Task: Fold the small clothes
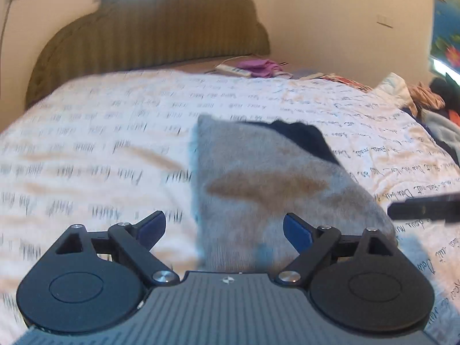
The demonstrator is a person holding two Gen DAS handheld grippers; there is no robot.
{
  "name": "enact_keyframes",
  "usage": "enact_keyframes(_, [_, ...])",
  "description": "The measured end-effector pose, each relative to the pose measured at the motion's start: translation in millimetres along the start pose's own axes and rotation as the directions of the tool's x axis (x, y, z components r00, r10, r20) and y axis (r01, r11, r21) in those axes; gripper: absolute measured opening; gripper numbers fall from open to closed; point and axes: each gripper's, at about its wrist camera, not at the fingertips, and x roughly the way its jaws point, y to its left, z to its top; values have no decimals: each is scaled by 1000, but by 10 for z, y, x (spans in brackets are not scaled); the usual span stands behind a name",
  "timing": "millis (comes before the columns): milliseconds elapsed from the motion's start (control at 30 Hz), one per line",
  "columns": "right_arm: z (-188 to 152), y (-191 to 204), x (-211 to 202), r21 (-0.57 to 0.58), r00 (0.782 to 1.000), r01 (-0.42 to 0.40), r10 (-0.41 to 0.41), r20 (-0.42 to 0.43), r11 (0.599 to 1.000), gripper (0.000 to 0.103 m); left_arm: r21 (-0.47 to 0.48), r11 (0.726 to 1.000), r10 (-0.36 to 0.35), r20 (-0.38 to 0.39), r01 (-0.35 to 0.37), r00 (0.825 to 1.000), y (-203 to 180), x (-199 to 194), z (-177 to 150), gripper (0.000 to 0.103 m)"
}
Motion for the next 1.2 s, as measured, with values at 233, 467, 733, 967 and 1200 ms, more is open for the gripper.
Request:
enact_keyframes(233, [-520, 195, 222, -145, 972, 222, -231, -49, 964, 88, -16, 997, 76, -77, -78, 994, -220, 68, -401, 99])
enact_keyframes(467, [-645, 298, 291, -124, 951, 308, -309, 11, 943, 103, 17, 995, 97, -76, -96, 992, -222, 131, -489, 103])
enact_keyframes(733, [-728, 245, 284, -87, 955, 293, -287, 70, 952, 103, 11, 995, 96, -70, -95, 993, -226, 116, -499, 103])
enact_keyframes(967, [-749, 257, 288, -89, 953, 298, -291, 78, 950, 103, 19, 995, 103, -73, -102, 992, -240, 114, -500, 103])
enact_keyframes(1200, [-750, 246, 281, -87, 955, 293, -286, 81, 952, 103, 25, 994, 107, -75, -105, 991, -240, 126, -496, 103])
